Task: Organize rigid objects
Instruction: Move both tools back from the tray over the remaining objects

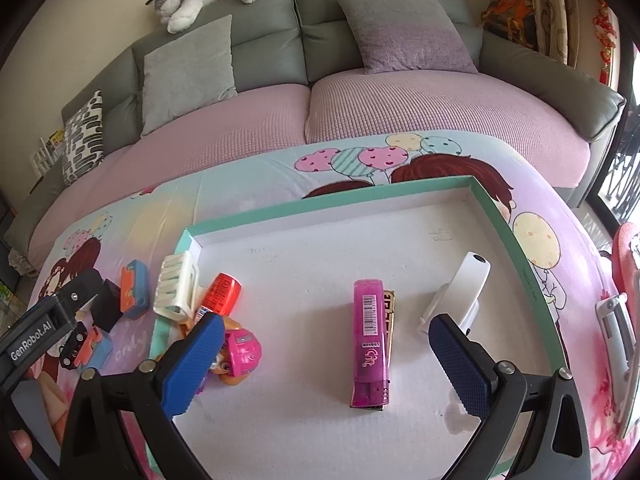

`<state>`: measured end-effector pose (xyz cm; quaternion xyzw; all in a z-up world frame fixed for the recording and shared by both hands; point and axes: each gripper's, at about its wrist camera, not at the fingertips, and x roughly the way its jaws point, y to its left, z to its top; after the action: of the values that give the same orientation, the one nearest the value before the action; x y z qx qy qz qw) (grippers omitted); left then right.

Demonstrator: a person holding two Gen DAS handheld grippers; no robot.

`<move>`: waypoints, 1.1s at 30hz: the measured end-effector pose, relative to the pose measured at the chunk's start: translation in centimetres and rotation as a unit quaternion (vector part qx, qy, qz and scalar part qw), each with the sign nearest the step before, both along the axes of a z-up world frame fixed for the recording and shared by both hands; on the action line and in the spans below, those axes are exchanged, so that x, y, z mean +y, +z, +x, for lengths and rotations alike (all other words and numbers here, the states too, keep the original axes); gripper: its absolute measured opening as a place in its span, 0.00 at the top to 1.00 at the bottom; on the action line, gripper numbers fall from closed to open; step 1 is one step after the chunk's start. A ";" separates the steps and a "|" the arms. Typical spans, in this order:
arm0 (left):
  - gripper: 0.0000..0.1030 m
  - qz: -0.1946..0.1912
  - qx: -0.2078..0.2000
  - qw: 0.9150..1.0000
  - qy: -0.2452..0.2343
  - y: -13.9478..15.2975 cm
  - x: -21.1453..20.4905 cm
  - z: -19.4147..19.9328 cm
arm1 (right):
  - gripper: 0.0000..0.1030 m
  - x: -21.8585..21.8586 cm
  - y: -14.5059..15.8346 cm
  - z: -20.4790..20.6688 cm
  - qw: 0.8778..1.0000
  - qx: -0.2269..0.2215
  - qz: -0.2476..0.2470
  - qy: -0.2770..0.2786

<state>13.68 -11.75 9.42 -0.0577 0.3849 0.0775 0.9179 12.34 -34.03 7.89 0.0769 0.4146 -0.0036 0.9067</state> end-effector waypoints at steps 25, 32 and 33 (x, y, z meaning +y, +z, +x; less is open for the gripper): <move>0.03 0.042 0.007 0.992 0.121 1.2 11.3 -2.3 | 0.00 12.3 0.8 0.0 0.990 -0.019 0.011 0.143; 0.03 -0.007 0.028 0.994 0.107 -0.5 13.7 -2.5 | 0.00 13.8 -0.4 0.2 0.989 -0.005 -0.008 0.147; 0.03 -0.019 0.031 0.994 0.104 -0.8 14.0 -2.4 | 0.00 13.8 -0.4 0.2 0.989 -0.004 -0.006 0.146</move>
<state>11.23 2.25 8.57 -0.1125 0.4066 0.1672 0.8911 12.50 -20.19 7.45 0.0096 0.4176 0.1267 0.8997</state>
